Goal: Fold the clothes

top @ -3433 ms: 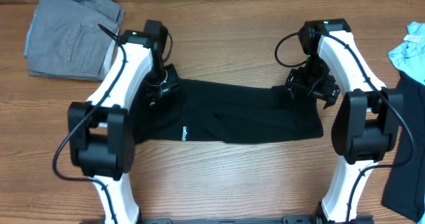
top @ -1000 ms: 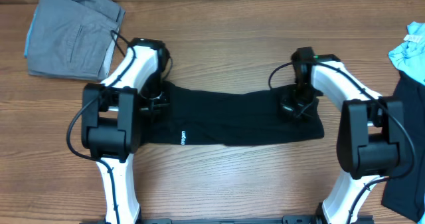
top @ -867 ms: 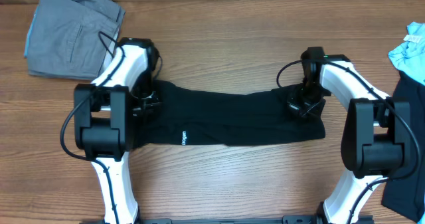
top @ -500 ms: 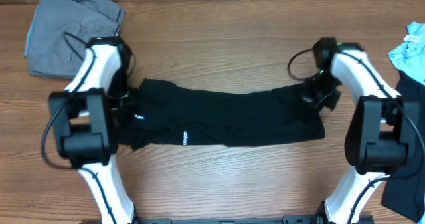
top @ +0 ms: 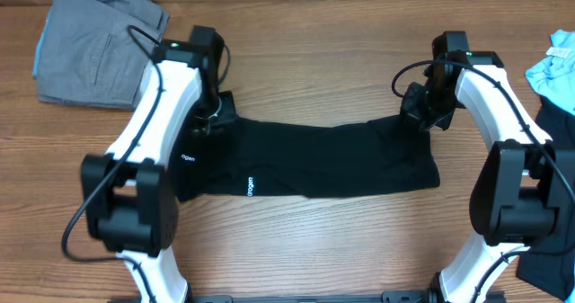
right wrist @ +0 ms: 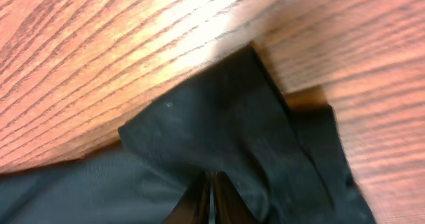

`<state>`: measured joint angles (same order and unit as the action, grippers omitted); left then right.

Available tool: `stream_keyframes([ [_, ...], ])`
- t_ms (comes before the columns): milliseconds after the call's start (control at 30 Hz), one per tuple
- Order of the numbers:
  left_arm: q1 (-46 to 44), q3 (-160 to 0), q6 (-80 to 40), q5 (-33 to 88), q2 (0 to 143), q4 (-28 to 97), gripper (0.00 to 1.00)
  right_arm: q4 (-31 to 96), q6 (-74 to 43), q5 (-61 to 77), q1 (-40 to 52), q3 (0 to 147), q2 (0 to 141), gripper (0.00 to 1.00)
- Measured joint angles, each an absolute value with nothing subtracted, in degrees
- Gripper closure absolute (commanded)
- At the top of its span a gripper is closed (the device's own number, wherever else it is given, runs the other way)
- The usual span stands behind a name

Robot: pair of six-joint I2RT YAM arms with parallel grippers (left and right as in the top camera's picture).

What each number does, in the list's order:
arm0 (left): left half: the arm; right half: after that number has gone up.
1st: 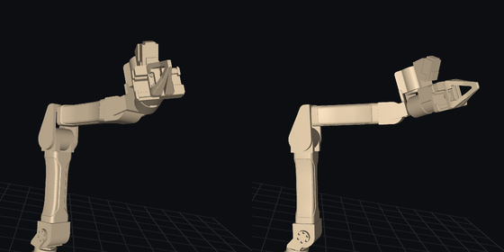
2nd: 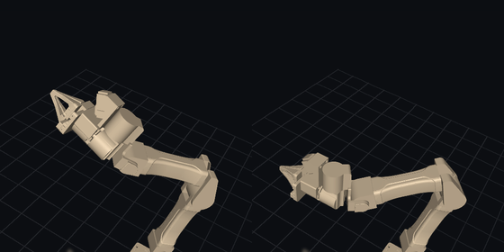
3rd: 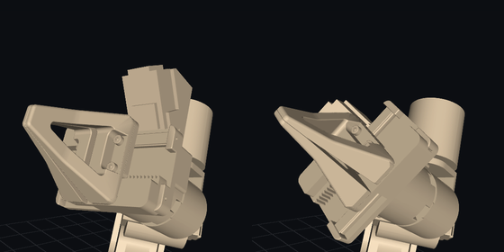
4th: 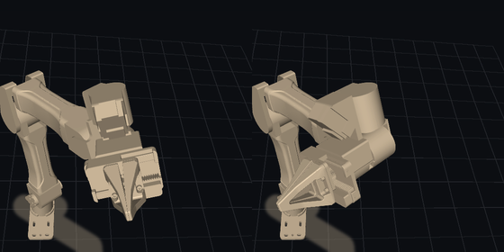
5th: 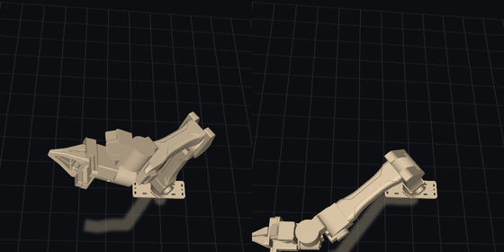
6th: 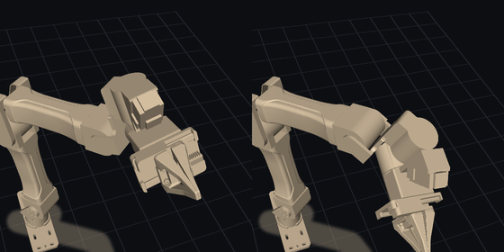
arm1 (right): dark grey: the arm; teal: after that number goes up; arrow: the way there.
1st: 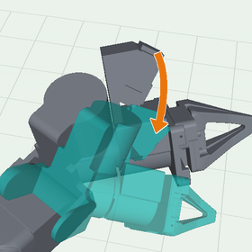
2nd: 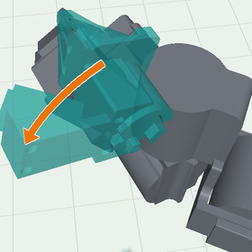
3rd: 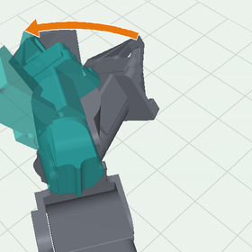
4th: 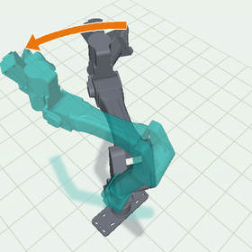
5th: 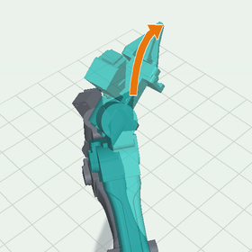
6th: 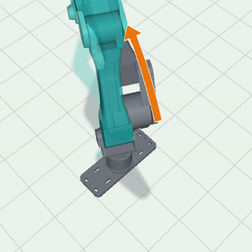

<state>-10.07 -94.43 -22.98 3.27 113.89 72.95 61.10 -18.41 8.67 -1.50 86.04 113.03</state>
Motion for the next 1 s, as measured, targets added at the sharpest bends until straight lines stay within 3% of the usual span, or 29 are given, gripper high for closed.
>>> stream_keyframes([
  [267, -8.10, -94.41, -23.57, 2.79, 125.12, 70.22, 0.96, 57.87, -18.22, 9.02, -1.52, 85.67, 115.70, 0.96],
  [1000, 10.57, -94.41, -22.02, -2.22, 125.84, 70.22, 0.96, 57.01, -23.38, 6.35, -1.72, 85.60, 121.27, 0.96],
])
